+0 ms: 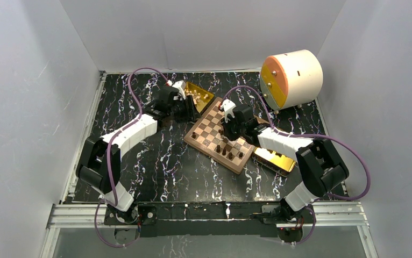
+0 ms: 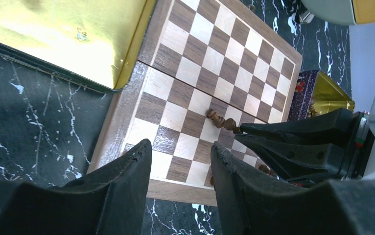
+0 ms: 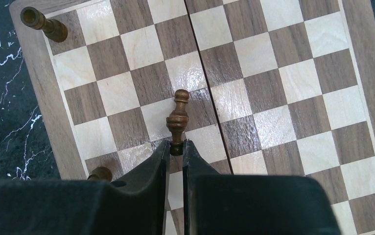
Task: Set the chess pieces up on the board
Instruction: Pick up the chess piece from the chessboard.
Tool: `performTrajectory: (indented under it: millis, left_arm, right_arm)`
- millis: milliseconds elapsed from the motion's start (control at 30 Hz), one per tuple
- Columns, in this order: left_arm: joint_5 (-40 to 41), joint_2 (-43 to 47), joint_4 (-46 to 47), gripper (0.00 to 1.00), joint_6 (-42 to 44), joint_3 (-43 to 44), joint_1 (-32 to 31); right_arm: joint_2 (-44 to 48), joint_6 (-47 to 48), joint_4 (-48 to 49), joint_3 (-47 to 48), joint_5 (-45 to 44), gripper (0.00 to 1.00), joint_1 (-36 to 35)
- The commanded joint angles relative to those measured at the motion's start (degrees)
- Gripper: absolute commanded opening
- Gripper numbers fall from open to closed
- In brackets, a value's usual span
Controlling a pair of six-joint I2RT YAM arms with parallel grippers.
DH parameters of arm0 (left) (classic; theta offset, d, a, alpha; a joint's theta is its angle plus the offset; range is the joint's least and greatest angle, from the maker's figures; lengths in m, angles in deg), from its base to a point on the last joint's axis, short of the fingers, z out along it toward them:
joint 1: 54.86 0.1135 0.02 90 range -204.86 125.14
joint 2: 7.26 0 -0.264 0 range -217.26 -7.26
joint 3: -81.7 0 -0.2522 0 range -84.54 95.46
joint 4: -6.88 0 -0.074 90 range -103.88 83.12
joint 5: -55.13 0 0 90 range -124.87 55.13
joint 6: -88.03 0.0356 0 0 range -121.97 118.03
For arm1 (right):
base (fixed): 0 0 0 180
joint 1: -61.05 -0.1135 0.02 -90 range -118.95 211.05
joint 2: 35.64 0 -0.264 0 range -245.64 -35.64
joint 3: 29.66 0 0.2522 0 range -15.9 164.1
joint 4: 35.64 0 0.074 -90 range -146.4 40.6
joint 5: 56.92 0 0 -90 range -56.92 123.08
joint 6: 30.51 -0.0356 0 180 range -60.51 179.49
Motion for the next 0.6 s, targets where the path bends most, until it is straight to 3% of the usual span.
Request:
performTrajectory:
  millis: [0, 267, 433, 567]
  left_arm:
    - [-4.41, 2.57, 0.86, 0.46, 0.92, 0.16, 1.87]
    - [-6.80, 4.48, -0.22, 0.47, 2.05, -0.20, 2.55]
    - [-9.83, 5.87, 0.07, 0.50, 5.69, -0.81, 2.56]
    - [-17.91, 8.52, 7.08, 0.50, 7.50, -3.61, 2.56]
  right_arm:
    - [3.21, 2.05, 4.42, 1.64, 0.78, 0.05, 0.19]
    - [6.42, -0.47, 3.06, 2.59, -0.48, 0.04, 0.15]
    - [4.26, -6.91, -13.76, 10.78, -1.90, 0.03, 0.21]
    - [8.87, -10.89, -16.26, 11.32, 5.60, 0.04, 0.25]
